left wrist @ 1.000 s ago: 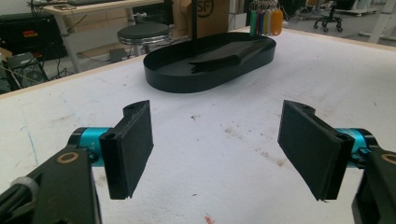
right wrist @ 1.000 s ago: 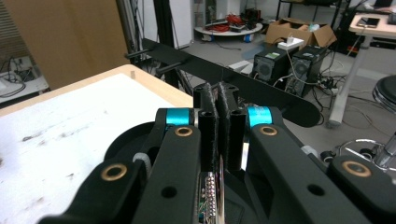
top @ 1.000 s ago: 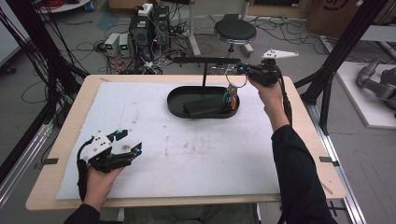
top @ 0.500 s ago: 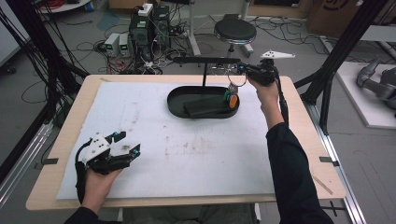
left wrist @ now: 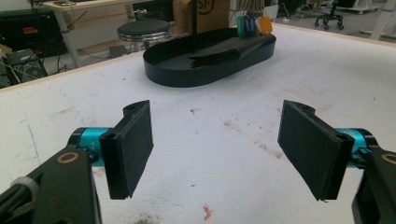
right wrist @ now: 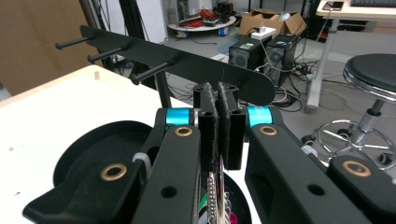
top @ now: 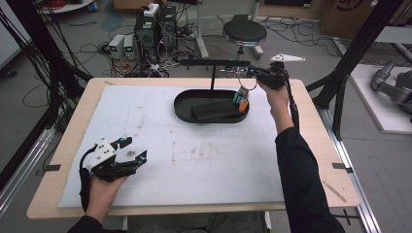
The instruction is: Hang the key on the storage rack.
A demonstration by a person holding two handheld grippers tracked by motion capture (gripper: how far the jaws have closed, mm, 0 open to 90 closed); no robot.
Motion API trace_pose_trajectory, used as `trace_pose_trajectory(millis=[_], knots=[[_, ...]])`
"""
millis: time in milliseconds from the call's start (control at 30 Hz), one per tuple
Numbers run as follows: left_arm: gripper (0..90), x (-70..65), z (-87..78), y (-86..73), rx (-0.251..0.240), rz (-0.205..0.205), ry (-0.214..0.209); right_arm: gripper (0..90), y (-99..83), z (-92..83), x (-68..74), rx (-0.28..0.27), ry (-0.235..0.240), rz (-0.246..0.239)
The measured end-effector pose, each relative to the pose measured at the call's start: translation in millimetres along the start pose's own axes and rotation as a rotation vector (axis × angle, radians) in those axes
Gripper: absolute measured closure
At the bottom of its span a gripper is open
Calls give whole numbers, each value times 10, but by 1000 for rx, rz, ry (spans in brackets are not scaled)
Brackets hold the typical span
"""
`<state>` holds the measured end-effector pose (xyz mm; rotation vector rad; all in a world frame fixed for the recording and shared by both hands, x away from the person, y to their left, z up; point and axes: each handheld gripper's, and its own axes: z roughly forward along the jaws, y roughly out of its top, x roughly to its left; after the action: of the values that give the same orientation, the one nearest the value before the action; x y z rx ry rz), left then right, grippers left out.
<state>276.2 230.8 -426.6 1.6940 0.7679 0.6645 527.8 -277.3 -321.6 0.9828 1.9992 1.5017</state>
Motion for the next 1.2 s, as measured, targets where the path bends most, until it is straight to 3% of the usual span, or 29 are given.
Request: trace_pose_trajectory(millis=[267,400,567,667,833,900,967,1033,1200], knots=[[264,-5,-5,-4,0,-1,-1,857,-14,48,43,41,-62,-33],[264,-7,-7,0,1,3,-7,792,-2,28,61,54,-146,-40],[264,-5,2,11,-2,6,-7,639,29,-78,77,87,-214,-56],[264,15,4,38,-6,14,-10,576,77,-226,106,105,-240,-95],[264,84,18,86,-13,16,-7,512,160,-579,152,104,-212,-106],[264,108,37,100,-12,17,-8,490,168,-777,198,79,-202,-104],[264,127,63,112,-14,16,-10,464,135,-956,244,54,-195,-116],[264,140,96,124,-13,16,-13,395,76,-1113,280,40,-198,-107],[264,140,196,149,-11,20,-25,338,-163,-1434,360,-2,-179,-88]])
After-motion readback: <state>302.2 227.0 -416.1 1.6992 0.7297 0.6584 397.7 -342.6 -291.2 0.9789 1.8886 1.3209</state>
